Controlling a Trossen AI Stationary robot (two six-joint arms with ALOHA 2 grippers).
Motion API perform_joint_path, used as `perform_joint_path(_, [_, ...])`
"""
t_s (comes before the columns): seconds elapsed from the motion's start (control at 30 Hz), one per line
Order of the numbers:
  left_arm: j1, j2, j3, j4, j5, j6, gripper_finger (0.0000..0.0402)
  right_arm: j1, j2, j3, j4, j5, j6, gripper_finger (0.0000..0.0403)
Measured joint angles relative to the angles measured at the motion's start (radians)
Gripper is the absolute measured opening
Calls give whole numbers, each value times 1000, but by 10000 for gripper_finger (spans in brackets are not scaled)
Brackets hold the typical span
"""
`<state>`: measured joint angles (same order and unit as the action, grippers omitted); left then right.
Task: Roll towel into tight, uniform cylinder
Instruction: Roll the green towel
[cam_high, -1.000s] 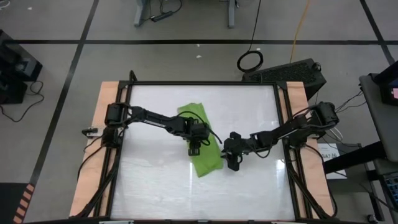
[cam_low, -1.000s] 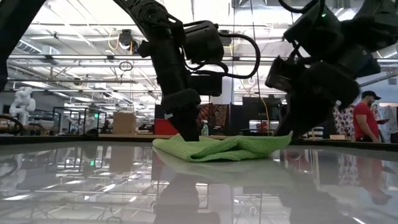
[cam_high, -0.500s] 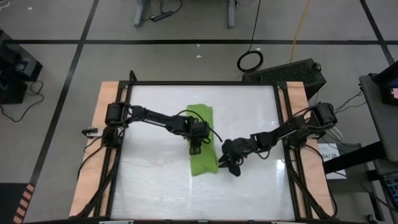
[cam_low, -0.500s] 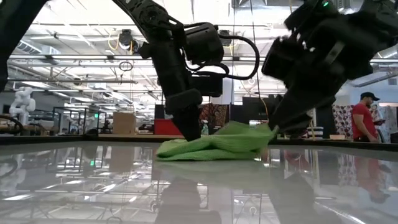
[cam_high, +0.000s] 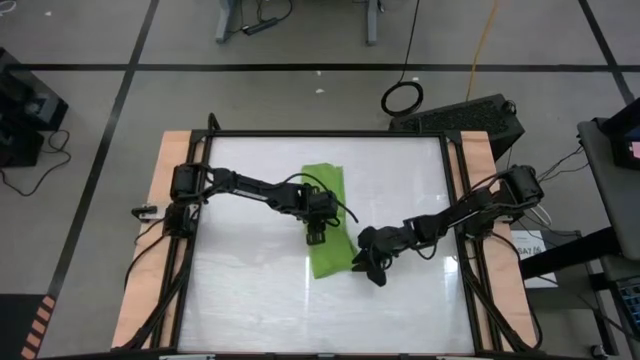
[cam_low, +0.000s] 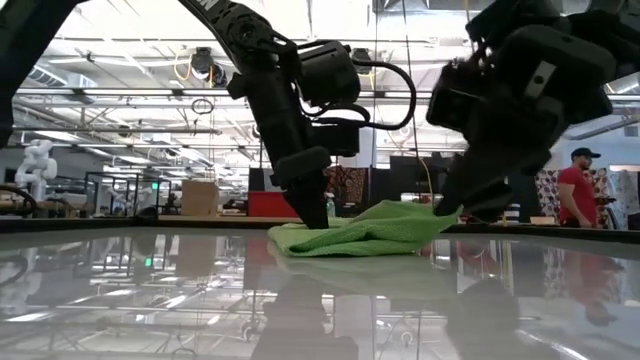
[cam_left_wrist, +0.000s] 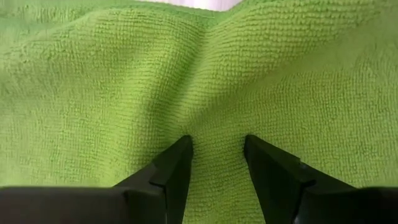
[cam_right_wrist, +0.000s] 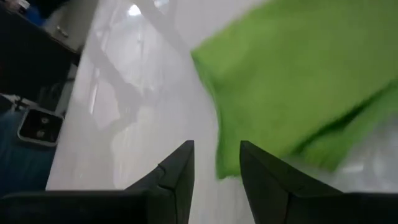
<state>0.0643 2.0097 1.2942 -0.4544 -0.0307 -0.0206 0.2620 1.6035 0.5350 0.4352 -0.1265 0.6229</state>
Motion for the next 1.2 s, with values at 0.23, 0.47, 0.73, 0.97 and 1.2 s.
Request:
perform_joint_path(0.23, [1, -53, -3, -75, -1, 11, 161, 55, -58, 0, -213, 121, 5, 118])
perform_joint_path(0.47, [0, -107, -1, -16, 7, 7, 161, 43, -59, -1, -160, 261, -106, 120])
perform_joint_path(0.73, [-13, -88, -1, 8, 86, -26, 161, -10, -19, 1, -56, 252, -228, 161])
perform_joint_path(0.97, [-21, -80, 0, 15, 130, -54, 161, -24, 56, 1, 37, 170, -192, 171])
perform_joint_path(1.2, [-38, -26, 0, 68, 202, -106, 161, -24, 144, 47, 165, 125, -201, 171])
